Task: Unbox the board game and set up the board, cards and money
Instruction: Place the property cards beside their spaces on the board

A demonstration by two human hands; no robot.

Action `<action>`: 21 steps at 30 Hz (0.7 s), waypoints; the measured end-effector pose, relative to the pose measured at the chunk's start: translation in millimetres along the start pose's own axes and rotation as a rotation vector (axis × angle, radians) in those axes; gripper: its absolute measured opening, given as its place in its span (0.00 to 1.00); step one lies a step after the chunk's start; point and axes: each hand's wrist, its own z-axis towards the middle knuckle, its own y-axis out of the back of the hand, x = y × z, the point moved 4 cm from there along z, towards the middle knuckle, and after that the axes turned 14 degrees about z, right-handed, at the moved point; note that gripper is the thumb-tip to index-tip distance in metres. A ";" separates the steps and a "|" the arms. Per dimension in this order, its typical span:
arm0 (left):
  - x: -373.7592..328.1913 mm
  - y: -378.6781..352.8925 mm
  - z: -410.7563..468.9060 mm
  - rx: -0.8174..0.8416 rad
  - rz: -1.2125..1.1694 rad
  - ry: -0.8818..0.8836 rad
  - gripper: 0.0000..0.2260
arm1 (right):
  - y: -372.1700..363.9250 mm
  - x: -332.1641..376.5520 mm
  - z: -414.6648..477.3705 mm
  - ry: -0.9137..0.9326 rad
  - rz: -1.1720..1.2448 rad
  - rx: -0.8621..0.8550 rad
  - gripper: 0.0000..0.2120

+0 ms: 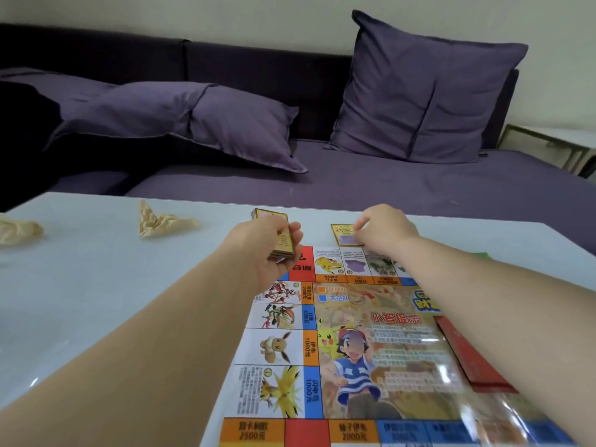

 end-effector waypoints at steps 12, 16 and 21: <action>-0.8 0.7 -14.1 0.025 0.005 0.028 0.10 | -6.0 -0.6 -0.9 0.153 -0.206 0.104 0.23; -5.7 -1.4 -34.5 0.052 0.012 -0.008 0.11 | 20.4 11.8 -19.7 0.185 -0.081 0.034 0.22; 2.6 -13.2 -94.0 0.143 0.074 -0.078 0.10 | 66.6 51.1 -104.2 0.284 0.320 0.183 0.12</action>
